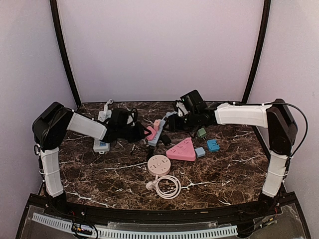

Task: Pull the plug off the socket

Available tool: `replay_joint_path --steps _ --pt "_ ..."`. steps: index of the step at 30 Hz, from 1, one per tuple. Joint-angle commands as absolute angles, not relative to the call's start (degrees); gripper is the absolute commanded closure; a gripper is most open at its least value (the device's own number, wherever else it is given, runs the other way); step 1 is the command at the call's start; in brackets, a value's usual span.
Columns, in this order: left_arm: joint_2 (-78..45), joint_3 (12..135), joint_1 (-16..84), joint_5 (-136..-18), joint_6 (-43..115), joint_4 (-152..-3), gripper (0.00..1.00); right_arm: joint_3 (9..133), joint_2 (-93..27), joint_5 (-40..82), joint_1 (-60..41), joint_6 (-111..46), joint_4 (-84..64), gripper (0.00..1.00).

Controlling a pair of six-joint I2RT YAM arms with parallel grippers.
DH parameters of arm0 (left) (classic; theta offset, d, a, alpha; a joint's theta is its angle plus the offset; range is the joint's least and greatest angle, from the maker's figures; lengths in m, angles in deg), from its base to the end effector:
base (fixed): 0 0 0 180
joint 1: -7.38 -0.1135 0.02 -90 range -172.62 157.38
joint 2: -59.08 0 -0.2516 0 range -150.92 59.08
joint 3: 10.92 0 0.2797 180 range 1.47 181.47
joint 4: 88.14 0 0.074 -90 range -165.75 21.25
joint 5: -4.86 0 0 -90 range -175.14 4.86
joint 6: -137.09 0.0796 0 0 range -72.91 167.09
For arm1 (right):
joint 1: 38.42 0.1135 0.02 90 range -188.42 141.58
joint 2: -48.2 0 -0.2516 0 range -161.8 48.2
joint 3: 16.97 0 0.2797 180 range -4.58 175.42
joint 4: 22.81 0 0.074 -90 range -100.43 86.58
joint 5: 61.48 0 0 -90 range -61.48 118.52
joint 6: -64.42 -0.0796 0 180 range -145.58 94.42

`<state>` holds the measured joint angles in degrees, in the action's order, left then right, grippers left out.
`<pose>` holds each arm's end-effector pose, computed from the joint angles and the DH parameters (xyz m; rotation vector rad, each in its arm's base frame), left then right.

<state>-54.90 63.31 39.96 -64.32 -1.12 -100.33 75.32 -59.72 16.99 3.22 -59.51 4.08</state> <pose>0.3798 -0.2763 0.0959 -0.0576 2.2592 -1.1965 0.3472 0.3300 0.1748 -0.2751 2.4537 0.8615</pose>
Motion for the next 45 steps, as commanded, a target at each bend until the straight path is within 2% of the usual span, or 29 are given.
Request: replay_joint_path --steps 1,6,16,23,36,45 --pt "-52.7 64.4 41.5 -60.4 -0.7 -91.0 1.0 75.7 -61.4 17.6 4.2 -58.1 -0.3 0.46" --pt "-52.3 65.2 41.5 -60.1 -1.6 -90.1 1.0 79.3 -64.8 16.3 4.1 -57.1 -1.0 0.51" --pt "-48.6 60.1 41.5 -62.5 -4.4 -91.6 1.0 83.3 -70.8 12.8 4.2 -59.6 -4.5 0.83" --pt "-47.1 56.2 41.5 -63.6 -6.3 -95.7 1.0 85.8 -73.9 11.9 4.2 -61.4 -4.7 0.98" --pt "-47.4 49.9 41.9 -66.0 -8.2 -106.5 1.0 88.0 -79.1 9.8 6.6 -64.5 -5.6 1.0" --pt "-47.1 47.6 42.4 -67.6 -8.9 -111.0 1.0 89.3 -81.2 13.8 7.9 -66.6 -1.2 1.0"
